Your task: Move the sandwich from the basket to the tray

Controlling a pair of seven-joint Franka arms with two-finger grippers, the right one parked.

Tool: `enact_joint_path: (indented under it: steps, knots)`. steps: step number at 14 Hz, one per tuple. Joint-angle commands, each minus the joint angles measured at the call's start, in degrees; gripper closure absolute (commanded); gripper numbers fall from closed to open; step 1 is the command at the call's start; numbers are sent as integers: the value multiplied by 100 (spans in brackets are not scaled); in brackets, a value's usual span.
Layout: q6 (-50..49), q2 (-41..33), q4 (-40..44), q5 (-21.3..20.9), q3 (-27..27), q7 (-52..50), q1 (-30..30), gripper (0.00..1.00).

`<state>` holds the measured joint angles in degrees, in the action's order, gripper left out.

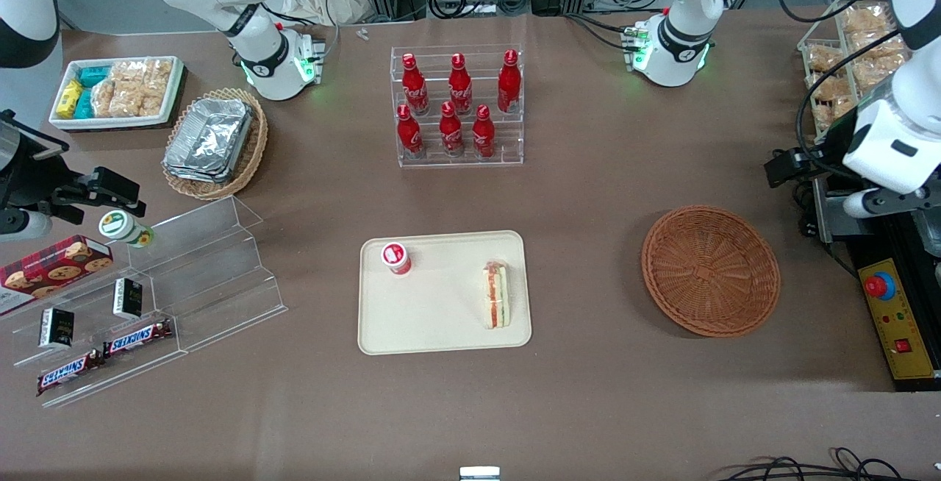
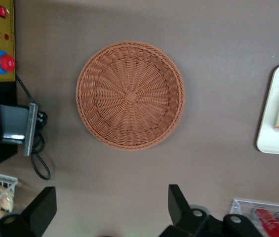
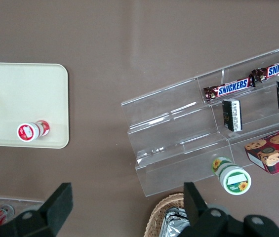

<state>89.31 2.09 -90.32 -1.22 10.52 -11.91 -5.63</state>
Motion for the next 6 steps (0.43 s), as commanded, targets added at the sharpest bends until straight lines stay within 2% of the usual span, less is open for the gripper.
enact_joint_path:
  steps: [1, 3, 6]
  knots:
    - [464, -613, -960, 174, -261, 678, 150, 0]
    - [368, -543, -796, 148, -261, 1111, 36, 0]
    - [96, -79, -103, 78, -261, 1332, 0, 0]
